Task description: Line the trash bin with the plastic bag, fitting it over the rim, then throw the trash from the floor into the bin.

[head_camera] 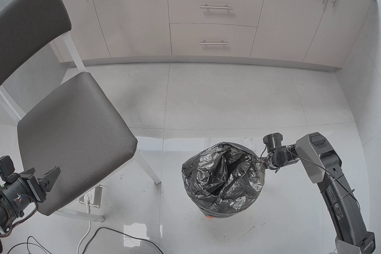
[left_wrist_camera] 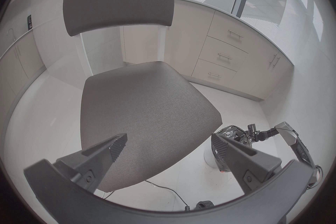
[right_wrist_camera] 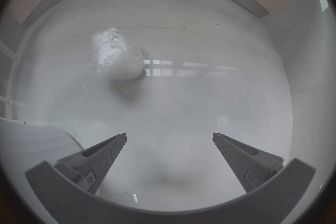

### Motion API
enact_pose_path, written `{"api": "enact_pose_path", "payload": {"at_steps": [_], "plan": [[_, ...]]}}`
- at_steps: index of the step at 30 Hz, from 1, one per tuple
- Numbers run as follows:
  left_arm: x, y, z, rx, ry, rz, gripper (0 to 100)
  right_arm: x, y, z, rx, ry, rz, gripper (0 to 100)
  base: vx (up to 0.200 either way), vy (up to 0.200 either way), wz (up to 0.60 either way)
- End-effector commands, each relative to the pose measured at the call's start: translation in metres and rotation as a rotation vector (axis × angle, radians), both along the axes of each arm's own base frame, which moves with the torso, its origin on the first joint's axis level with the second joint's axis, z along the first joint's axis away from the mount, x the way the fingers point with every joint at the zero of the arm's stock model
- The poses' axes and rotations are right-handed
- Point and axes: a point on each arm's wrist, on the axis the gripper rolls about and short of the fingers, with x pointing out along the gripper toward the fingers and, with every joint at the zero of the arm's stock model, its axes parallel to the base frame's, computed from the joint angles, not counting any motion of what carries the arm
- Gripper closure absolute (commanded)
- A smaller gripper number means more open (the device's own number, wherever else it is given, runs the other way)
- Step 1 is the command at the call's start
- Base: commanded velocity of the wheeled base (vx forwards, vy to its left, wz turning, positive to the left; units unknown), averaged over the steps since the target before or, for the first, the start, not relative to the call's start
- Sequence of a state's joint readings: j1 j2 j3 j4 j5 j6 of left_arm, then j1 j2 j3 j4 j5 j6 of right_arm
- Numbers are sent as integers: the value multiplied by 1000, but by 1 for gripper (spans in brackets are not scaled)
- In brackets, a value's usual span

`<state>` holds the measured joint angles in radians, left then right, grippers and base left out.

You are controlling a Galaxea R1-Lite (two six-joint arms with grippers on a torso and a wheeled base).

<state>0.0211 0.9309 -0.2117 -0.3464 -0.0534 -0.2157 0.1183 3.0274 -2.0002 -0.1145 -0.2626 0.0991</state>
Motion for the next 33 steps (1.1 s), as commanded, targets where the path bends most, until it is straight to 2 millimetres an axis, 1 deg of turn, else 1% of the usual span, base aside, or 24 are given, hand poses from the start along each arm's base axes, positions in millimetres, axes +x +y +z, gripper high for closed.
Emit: {"api": "enact_pose_path", "payload": {"at_steps": [1, 4, 7, 9, 11, 15, 21, 23, 27, 30, 33], "plan": [[-1, 0, -1, -1, 3, 0, 0, 7, 12, 22, 31, -65, 55, 0, 0, 0, 0], [-1, 0, -1, -1, 3, 0, 0, 10, 15, 26, 23, -103, 101, 0, 0, 0, 0], [-3, 0, -1, 1, -8, 0, 0, 16, 17, 30, -24, -175, 156, 0, 0, 0, 0], [-6, 0, 1, 4, -29, -1, 0, 16, 16, 32, -27, -182, 153, 0, 0, 0, 0], [-11, 0, 3, 4, -52, -4, 0, 17, 11, 33, -39, -181, 133, 0, 0, 0, 0], [-13, -1, 2, -2, -54, -20, 0, 18, 6, 36, -48, -186, 115, 0, 0, 0, 0], [-13, -1, 1, -6, -48, -27, 0, 23, 2, 61, -46, -229, 104, 0, 0, 0, 0], [-13, -1, 1, -5, -48, -27, 0, 24, 2, 67, -45, -239, 103, 0, 200, -200, 0], [-13, -1, 1, -5, -46, -27, 0, 25, 5, 72, -44, -247, 108, 0, 200, -200, 0], [-13, -1, 0, -3, -46, -28, 0, 25, 5, 70, -45, -244, 108, 0, 200, -200, 0], [-13, -1, 1, -3, -53, -28, 0, 24, 7, 67, -45, -238, 111, 0, 0, 0, 0]]}}
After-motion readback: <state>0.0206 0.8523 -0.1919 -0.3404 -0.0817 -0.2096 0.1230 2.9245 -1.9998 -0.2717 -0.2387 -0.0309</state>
